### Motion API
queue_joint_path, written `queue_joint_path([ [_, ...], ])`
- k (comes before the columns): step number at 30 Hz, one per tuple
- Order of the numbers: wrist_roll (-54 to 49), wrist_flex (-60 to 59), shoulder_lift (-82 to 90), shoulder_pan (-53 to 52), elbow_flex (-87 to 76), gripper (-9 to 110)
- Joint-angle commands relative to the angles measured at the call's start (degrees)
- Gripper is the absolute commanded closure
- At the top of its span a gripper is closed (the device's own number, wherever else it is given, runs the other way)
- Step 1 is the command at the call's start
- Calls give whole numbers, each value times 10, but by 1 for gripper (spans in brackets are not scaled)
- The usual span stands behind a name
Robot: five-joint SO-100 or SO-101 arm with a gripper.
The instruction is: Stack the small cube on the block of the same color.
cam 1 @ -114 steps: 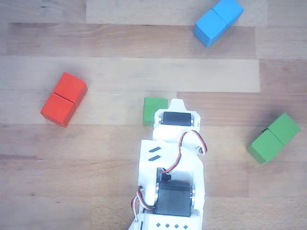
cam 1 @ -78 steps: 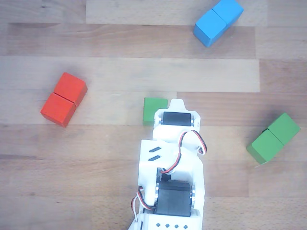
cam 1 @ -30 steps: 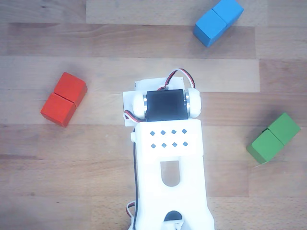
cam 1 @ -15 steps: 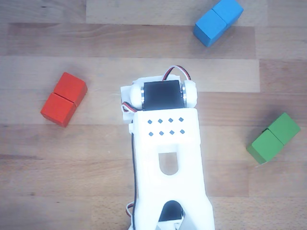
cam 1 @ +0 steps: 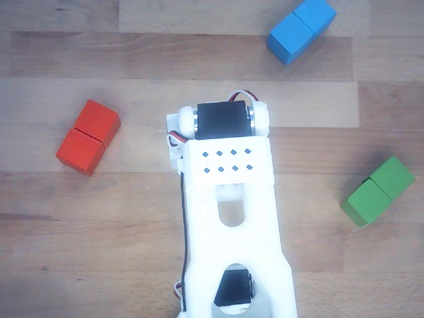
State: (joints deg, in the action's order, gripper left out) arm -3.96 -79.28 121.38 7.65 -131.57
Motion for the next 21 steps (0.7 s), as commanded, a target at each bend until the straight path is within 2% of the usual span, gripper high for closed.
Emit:
queue_joint_path([
  [1, 4, 10, -6, 4, 49, 70],
  [21, 4, 94, -113, 1, 54, 70],
])
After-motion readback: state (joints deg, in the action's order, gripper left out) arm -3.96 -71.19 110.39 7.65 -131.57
